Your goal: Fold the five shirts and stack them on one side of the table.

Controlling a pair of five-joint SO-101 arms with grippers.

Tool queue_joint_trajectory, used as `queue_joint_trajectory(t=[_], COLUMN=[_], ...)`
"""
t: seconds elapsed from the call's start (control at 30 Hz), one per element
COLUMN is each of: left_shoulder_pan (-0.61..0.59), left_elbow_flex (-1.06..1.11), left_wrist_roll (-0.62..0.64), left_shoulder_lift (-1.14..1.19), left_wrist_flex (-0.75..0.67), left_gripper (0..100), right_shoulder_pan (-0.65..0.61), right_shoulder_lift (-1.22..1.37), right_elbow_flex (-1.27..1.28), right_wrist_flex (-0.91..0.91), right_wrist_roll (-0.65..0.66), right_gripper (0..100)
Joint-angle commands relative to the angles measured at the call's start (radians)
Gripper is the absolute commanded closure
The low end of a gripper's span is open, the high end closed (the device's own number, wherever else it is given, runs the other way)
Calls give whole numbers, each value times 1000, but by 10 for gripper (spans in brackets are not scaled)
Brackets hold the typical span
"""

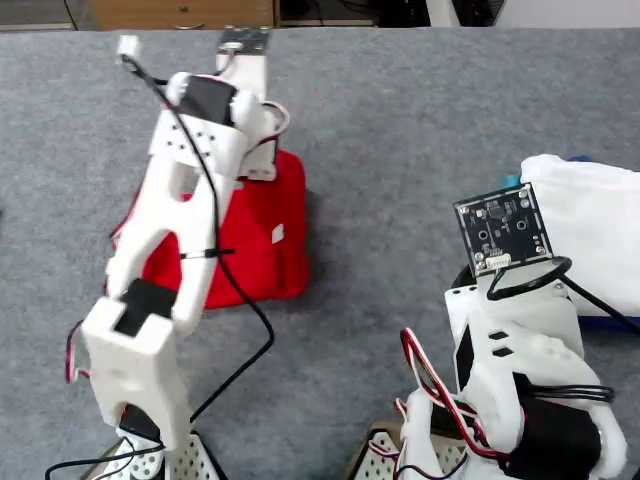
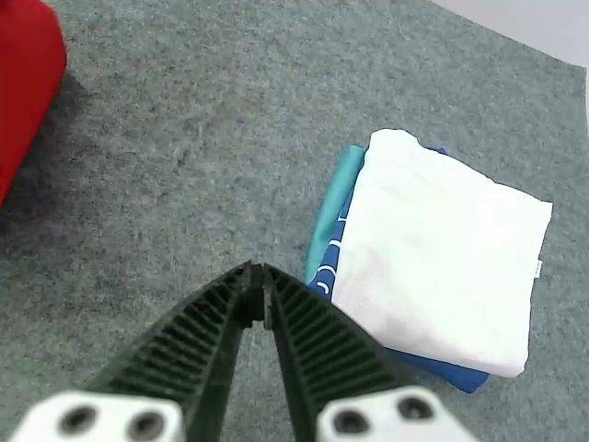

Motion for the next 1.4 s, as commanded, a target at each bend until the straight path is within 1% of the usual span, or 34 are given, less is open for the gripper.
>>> queue_joint_trajectory(t=[0.0, 0.1, 0.27, 0.37, 0.43, 0.6, 0.67, 0.73, 0.83, 0.9, 1.07, 1.2, 1.27, 1.33, 1.37], left_shoulder_pan=[-74, -138, -247, -270, -275, -278, -278, -290, -338, -377, -471, -554, -600, -657, -689], left_elbow_flex=[74, 127, 256, 336, 381, 419, 417, 417, 399, 373, 290, 207, 161, 123, 101], left_wrist_roll=[-17, -66, -127, -161, -161, -163, -184, -229, -239, -242, -367, -397, -416, -416, -416], left_shoulder_lift=[-105, -114, -120, -120, -120, -120, -120, -122, -122, -122, -122, -122, -122, -122, -124], left_wrist_flex=[9, 6, -81, -115, -137, -138, -126, -117, -89, -78, -31, -15, 3, 9, 9], left_gripper=[982, 982, 982, 982, 982, 978, 973, 935, 862, 836, 833, 833, 833, 840, 862], right_shoulder_pan=[8, 8, 8, 8, 8, 8, 8, 8, 8, 8, 7, 5, -45, -133, -186], right_shoulder_lift=[4, 1, 1, 1, 1, 1, 1, 1, 1, 1, 8, 8, 10, 13, 22], right_elbow_flex=[18, 44, 47, 50, 62, 73, 73, 73, 73, 73, 93, 193, 234, 269, 285], right_wrist_flex=[-5, -5, -5, -5, -5, -5, -5, -5, -5, -5, -15, -91, -135, -170, -186], right_wrist_roll=[6, 5, 5, 5, 5, 5, 5, 5, 5, 5, 5, 0, -3, -3, -5], right_gripper=[994, 994, 994, 994, 994, 994, 994, 994, 994, 994, 993, 993, 993, 994, 995])
